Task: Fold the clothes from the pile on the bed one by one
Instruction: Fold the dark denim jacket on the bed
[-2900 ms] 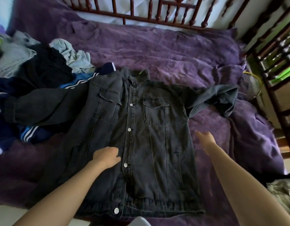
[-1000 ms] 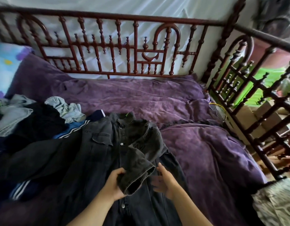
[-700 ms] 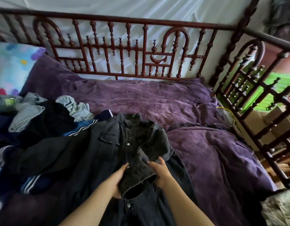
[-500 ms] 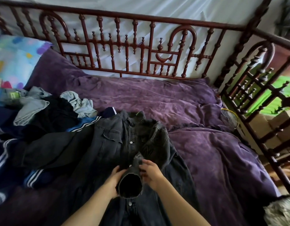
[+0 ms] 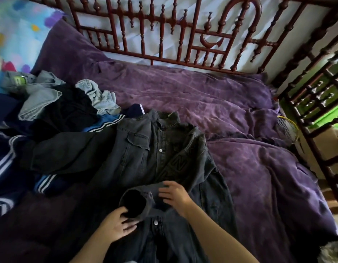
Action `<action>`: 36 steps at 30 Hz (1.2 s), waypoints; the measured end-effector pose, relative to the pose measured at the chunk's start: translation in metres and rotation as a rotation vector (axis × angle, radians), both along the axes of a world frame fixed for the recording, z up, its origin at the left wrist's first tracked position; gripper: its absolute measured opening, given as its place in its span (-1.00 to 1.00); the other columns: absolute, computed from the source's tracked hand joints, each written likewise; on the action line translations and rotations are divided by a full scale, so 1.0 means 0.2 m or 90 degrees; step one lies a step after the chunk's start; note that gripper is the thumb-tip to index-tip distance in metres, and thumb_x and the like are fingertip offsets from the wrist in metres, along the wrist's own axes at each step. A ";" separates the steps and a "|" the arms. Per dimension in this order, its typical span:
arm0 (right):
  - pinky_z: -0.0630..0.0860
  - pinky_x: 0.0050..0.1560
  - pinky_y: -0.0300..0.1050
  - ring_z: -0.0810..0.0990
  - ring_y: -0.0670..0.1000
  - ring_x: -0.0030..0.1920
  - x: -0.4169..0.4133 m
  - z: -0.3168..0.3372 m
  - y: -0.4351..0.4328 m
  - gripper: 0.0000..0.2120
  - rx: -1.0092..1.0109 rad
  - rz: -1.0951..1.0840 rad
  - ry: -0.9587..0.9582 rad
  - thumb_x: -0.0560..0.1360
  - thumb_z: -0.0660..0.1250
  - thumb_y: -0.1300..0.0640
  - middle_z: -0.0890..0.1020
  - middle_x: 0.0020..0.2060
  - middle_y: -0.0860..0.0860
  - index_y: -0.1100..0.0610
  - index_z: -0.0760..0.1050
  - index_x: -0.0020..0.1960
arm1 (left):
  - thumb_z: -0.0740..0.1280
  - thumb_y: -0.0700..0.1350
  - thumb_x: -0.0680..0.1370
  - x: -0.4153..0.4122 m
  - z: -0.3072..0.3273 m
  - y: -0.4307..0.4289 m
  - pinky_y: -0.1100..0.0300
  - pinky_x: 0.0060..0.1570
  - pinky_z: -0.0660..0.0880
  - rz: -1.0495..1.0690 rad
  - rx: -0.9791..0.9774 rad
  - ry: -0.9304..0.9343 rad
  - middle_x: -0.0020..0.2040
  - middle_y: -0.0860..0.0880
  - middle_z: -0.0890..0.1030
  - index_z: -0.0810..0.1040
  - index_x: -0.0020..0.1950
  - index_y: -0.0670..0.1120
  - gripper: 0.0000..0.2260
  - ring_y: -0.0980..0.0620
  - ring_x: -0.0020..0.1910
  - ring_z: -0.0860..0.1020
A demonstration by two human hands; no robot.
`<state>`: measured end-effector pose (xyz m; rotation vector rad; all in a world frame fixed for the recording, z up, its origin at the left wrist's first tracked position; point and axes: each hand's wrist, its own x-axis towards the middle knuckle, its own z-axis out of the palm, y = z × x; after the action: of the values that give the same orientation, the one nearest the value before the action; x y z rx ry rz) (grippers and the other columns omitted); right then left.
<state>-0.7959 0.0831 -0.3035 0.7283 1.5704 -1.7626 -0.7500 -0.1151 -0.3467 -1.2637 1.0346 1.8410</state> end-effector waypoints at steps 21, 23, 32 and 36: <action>0.18 0.39 0.16 0.01 0.29 0.47 -0.53 -0.56 0.77 -0.43 0.844 0.657 0.002 0.61 0.08 0.13 -0.13 0.51 0.18 -0.19 -0.07 0.51 | 0.41 -0.03 0.48 0.04 -0.29 -0.13 0.06 0.17 0.35 -0.266 -0.473 -0.044 0.28 -0.26 0.44 0.32 0.36 -0.21 -0.46 -0.21 0.24 0.44; 0.25 0.35 0.11 0.14 0.26 0.42 -0.51 -0.58 0.79 -0.40 0.840 0.672 0.014 0.60 0.09 0.14 -0.05 0.50 0.19 -0.20 -0.09 0.52 | 0.44 -0.07 0.45 0.01 -0.30 -0.10 0.03 0.15 0.42 -0.413 -0.540 -0.051 0.21 -0.29 0.46 0.38 0.25 -0.22 -0.53 -0.24 0.16 0.47; 0.35 0.26 0.01 0.40 0.18 0.28 -0.50 -0.59 0.91 -0.60 0.917 0.692 0.086 0.62 0.02 0.16 0.40 0.32 0.14 0.04 0.24 0.45 | 0.24 -0.36 0.54 -0.01 -0.16 -0.24 0.23 -0.33 0.55 0.004 -0.399 0.115 -0.43 -0.06 0.62 0.49 -0.19 -0.25 -0.87 -0.01 -0.34 0.62; 0.31 0.27 0.04 0.35 0.17 0.33 -0.46 -0.58 0.90 -0.53 0.912 0.754 0.018 0.61 0.03 0.17 0.35 0.38 0.12 0.00 0.09 0.50 | 0.18 -0.31 0.60 0.08 -0.19 -0.33 0.28 -0.49 0.54 0.126 -0.367 0.018 -0.38 -0.11 0.62 0.49 -0.06 -0.25 -0.89 0.00 -0.43 0.61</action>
<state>-0.8879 0.2624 -0.4187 0.1424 2.3729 0.3408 -0.7344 -0.1811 -0.3842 -1.7227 1.5774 1.7644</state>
